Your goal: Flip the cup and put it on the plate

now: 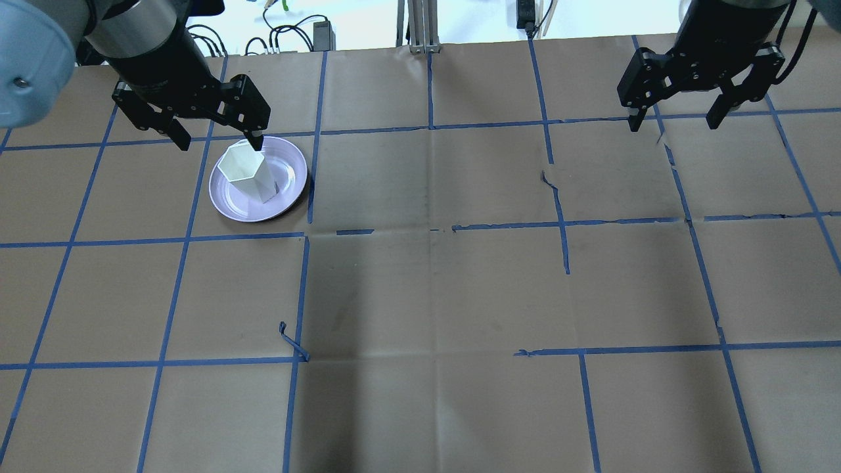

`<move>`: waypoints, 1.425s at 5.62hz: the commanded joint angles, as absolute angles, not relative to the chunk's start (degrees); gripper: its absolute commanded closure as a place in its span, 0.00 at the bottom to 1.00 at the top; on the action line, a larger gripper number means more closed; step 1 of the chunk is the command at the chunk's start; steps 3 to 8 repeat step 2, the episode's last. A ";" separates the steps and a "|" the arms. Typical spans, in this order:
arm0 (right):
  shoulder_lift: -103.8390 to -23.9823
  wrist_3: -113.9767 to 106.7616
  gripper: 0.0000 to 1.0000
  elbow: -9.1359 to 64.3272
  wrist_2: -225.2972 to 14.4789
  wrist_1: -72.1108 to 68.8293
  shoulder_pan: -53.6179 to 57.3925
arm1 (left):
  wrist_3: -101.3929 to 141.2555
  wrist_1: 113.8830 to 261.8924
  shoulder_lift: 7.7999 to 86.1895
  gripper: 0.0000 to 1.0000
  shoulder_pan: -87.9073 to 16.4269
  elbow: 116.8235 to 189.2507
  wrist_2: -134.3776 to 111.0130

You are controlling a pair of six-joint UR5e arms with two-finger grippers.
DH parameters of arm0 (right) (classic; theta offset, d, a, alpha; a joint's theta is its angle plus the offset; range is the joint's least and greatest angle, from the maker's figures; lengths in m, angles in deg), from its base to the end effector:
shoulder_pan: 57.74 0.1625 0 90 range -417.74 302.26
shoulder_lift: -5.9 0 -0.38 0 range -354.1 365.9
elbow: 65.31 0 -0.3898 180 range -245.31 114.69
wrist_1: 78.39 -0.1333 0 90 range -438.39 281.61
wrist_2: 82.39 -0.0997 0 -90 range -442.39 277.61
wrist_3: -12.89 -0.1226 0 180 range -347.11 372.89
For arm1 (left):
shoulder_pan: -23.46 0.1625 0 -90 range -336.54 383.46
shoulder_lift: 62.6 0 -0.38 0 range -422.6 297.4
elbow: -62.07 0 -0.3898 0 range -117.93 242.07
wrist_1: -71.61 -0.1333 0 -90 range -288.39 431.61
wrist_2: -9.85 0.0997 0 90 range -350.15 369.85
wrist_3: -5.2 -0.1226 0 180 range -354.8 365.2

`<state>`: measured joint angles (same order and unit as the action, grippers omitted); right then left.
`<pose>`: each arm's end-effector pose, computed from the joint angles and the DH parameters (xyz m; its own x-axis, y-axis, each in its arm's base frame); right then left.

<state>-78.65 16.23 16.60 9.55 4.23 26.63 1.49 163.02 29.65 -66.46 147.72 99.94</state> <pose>0.0780 -0.5249 0.4284 -0.9989 0.0373 0.0289 0.0396 0.9956 0.0845 -0.1324 -0.5058 0.4351 -0.9980 0.0633 -0.0023 0.0633 0.9979 -0.0119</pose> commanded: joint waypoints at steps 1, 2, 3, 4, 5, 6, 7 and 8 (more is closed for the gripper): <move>-78.65 16.23 0.00 16.60 9.55 4.23 26.63 | 1.07 163.01 29.16 0.02 -66.28 148.29 99.94; -78.65 16.23 0.00 16.60 9.55 4.23 26.63 | 0.98 162.84 29.16 0.02 -66.19 148.64 100.29; -78.65 16.23 0.00 16.60 9.55 4.23 26.63 | 0.98 162.84 29.16 0.02 -66.19 148.64 100.29; -78.65 16.23 0.00 16.60 9.55 4.23 26.63 | 0.98 162.84 29.16 0.02 -66.19 148.64 100.29; -78.65 16.23 0.00 16.60 9.55 4.23 26.63 | 0.98 162.84 29.16 0.02 -66.19 148.64 100.29; -78.65 16.23 0.00 16.60 9.55 4.23 26.63 | 0.98 162.84 29.16 0.02 -66.19 148.64 100.29; -78.65 16.23 0.00 16.60 9.55 4.23 26.63 | 0.98 162.84 29.16 0.02 -66.19 148.64 100.29; -78.65 16.23 0.00 16.60 9.55 4.23 26.63 | 0.98 162.84 29.16 0.02 -66.19 148.64 100.29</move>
